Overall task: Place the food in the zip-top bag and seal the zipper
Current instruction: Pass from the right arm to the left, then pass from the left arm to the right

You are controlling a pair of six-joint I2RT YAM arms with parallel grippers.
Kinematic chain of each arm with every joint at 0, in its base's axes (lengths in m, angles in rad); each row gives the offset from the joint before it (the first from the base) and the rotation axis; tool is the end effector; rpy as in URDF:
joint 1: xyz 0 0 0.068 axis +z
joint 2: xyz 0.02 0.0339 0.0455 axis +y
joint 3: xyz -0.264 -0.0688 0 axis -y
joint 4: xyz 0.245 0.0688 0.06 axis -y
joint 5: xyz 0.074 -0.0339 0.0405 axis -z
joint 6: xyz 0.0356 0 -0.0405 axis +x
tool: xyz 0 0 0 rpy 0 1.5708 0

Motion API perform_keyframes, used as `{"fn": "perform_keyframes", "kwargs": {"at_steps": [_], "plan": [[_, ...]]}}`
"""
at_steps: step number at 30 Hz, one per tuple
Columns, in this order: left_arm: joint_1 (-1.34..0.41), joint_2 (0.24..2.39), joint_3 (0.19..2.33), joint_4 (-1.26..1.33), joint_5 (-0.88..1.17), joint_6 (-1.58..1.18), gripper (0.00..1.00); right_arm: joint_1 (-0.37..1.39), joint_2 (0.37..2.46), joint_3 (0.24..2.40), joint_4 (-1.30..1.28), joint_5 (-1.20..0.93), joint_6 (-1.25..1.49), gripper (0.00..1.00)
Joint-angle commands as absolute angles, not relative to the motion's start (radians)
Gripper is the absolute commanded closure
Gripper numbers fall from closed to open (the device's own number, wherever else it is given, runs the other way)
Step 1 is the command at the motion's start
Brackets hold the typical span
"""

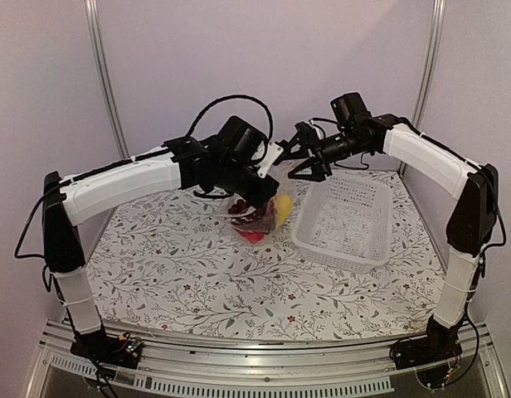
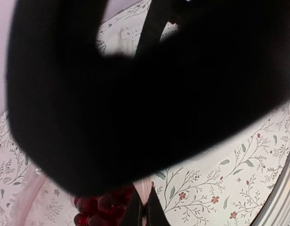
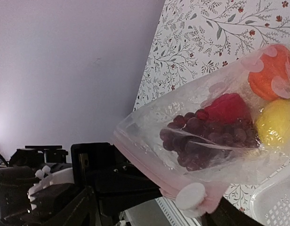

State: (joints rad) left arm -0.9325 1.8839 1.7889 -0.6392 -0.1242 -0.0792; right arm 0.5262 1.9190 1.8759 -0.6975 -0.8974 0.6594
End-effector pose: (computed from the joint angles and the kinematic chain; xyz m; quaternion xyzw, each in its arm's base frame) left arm 0.2610 -0.3444 0.3279 0.3545 0.8407 -0.1468 0.3821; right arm 0.3565 0.2392 0.3461 -0.1197 0.8343 0.5322 0.0796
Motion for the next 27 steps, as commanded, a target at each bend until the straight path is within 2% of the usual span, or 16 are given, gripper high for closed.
{"fn": "perform_keyframes", "kwargs": {"at_steps": [1,4,6,7,10,12,19,27], "plan": [[-0.898,1.739,1.746,-0.640,0.043,0.021,1.00,0.484,1.784,1.889,-0.738,-0.786,0.490,0.02],[-0.893,1.669,1.701,-0.638,0.116,0.088,1.00,0.482,1.716,1.844,-0.755,-0.530,0.341,0.01],[-0.887,1.635,1.681,-0.644,0.164,0.117,1.00,0.476,1.665,1.745,-0.693,-0.463,0.253,0.01],[-0.883,1.622,1.673,-0.651,0.200,0.132,1.00,0.470,1.647,1.692,-0.654,-0.474,0.242,0.01],[-0.873,1.594,1.642,-0.669,0.309,0.190,1.00,0.418,1.632,1.446,-0.420,-0.876,0.224,0.01],[-0.870,1.582,1.632,-0.672,0.329,0.196,1.00,0.423,1.613,1.360,-0.223,-0.990,0.278,0.02],[-0.863,1.559,1.595,-0.677,0.343,0.199,1.00,0.499,1.582,1.370,-0.206,-0.984,0.086,0.29],[-0.843,1.542,1.552,-0.647,0.301,0.214,0.99,0.580,1.630,1.436,-0.235,-0.998,-0.031,0.32]]}}
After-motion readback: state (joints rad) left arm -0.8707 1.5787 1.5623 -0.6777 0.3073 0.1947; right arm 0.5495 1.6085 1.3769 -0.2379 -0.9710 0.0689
